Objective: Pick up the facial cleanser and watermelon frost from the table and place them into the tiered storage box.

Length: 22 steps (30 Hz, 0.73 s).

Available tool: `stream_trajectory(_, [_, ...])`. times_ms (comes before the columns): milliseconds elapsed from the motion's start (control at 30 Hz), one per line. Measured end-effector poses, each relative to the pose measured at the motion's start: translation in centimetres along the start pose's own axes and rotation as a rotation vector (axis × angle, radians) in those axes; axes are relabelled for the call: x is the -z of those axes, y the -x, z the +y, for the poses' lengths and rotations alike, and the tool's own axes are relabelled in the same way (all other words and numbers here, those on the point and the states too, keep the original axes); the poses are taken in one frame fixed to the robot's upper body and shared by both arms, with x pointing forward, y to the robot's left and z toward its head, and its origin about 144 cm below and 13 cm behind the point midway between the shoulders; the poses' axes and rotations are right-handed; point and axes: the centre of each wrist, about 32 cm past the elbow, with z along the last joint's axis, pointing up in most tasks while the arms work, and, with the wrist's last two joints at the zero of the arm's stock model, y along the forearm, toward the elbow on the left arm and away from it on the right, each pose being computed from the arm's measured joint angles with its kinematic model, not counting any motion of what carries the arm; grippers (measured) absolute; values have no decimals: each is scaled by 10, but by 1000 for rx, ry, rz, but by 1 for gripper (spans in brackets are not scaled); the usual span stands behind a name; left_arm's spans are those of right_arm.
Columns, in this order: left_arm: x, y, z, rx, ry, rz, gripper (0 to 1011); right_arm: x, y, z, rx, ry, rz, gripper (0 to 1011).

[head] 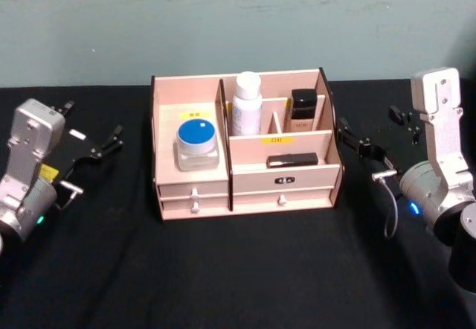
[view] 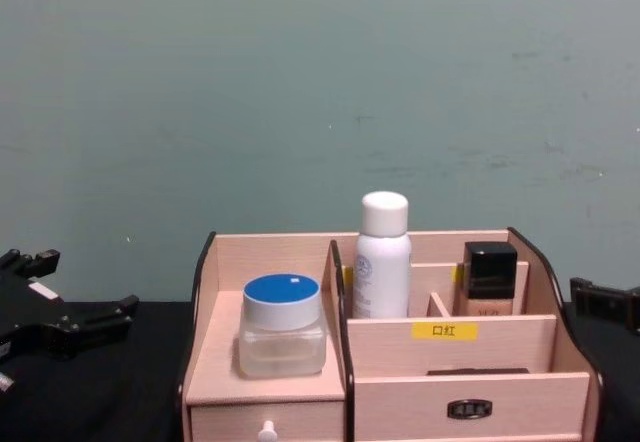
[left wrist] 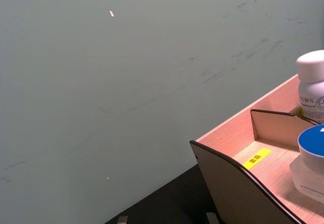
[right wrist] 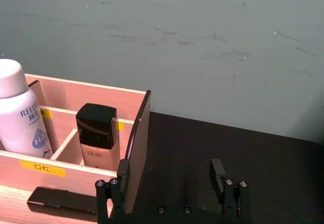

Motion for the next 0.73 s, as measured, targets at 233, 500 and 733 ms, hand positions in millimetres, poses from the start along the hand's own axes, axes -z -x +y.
stream_trajectory(233, [0,0,0,0,0,0,1001,-1,0,-1,1,-3,-1,1002])
stream_trajectory(500, [0,0,0,0,0,0,1001,-2,0,-1,3,-5,-2,1002])
stream_trajectory(733, [0,0,0,0,0,0,1001,-2,1,-1,3,-6,-3,1003])
